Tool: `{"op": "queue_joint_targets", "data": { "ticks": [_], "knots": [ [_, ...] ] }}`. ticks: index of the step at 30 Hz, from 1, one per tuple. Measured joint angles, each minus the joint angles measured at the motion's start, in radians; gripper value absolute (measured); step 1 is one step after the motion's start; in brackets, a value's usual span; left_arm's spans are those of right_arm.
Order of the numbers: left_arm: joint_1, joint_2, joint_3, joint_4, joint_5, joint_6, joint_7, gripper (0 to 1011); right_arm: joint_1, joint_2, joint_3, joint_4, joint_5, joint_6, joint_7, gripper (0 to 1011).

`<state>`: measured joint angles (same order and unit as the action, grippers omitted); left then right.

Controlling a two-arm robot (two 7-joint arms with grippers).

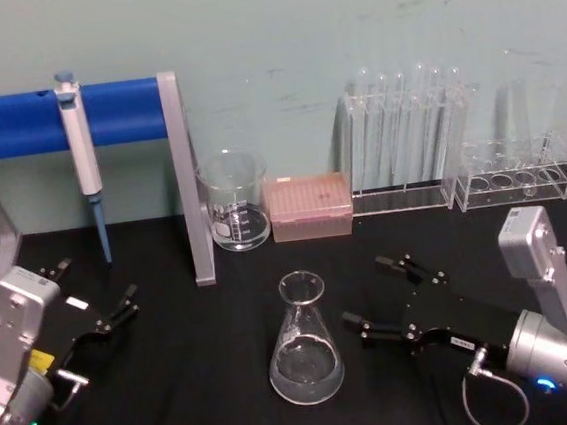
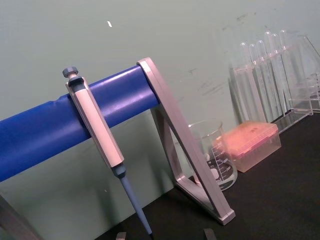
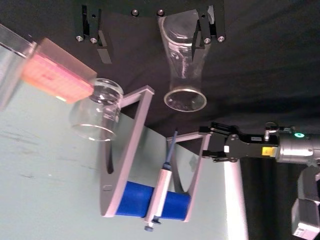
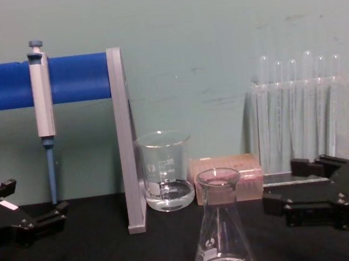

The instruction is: Grasp the erlenmeyer flask with one hand, shake it three times, then place it back.

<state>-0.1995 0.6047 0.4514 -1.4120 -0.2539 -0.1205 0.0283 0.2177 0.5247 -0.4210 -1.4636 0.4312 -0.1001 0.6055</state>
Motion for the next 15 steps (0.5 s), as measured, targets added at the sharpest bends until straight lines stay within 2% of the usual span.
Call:
{"op": "queue_joint_targets", "data": {
  "ticks": [15],
  "knots": [
    [0.000, 0.000, 0.000, 0.000, 0.000, 0.000, 0.000, 1001, 0.063, -0.034, -0.053, 0.056, 0.004, -0.006, 0.057, 1002]
  ]
}}
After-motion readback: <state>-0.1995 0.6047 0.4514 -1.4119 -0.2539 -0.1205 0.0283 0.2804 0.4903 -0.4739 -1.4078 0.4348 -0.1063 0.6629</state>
